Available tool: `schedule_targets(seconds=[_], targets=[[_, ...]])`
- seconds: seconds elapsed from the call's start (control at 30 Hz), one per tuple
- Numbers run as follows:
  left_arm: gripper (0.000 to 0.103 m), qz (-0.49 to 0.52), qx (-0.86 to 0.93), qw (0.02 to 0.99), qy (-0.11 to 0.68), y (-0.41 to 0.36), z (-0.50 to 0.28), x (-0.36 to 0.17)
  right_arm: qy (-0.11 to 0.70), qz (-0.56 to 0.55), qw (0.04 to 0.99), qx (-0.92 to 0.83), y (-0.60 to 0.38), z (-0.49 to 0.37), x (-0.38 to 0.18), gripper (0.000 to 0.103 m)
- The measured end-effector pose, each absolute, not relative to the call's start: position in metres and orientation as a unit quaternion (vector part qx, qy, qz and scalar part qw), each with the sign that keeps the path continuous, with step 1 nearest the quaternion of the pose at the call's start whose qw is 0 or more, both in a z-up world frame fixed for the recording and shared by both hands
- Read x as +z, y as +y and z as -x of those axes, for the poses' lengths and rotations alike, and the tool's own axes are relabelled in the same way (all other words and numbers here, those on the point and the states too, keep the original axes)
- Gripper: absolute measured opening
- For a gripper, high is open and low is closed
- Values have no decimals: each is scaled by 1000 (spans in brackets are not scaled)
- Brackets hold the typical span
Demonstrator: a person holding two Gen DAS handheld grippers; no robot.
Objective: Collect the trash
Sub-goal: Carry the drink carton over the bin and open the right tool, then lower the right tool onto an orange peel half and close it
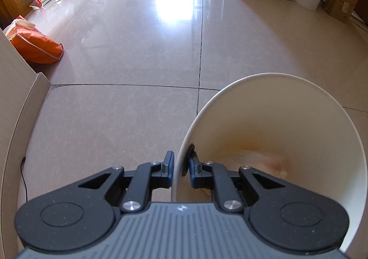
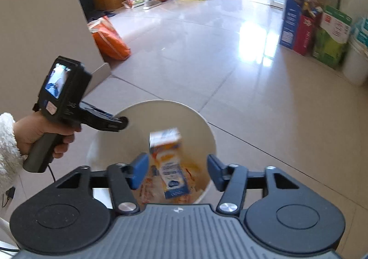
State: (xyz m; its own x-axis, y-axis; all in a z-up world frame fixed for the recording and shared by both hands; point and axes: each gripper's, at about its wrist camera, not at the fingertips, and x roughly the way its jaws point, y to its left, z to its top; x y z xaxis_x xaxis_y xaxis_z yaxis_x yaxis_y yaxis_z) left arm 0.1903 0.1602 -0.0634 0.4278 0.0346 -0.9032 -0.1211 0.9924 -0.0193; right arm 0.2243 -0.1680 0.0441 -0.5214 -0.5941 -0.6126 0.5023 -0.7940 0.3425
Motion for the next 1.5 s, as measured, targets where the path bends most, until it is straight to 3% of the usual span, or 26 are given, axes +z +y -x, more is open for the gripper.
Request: schedule_targets(seconds=[0.07, 0.13, 0.47, 0.73, 0.87, 1.2, 1.5], targets=[[12, 43, 45, 845, 531, 161, -190, -62, -61, -372, 307, -874, -164, -226, 42, 86], [12, 41, 45, 845, 531, 160, -190, -63, -66, -370, 293, -879, -153, -232, 46, 92], [12, 39, 47, 845, 531, 157, -190, -63, -92, -392, 184, -896, -103, -228, -6, 103], [12, 39, 47, 845, 532, 158, -191, -62, -65, -361, 68, -928, -60, -231, -95, 103], [12, 40, 47, 845, 532, 158, -191, -62, -14, -437, -6, -899, -46, -221, -156, 103], [12, 40, 47, 845, 531, 160, -190, -60, -144, -499, -107, -848, 5, -228, -277, 103], [12, 42, 47, 846, 530, 160, -191, -61, -98, -532, -139, -830, -4, -215, -340, 103]])
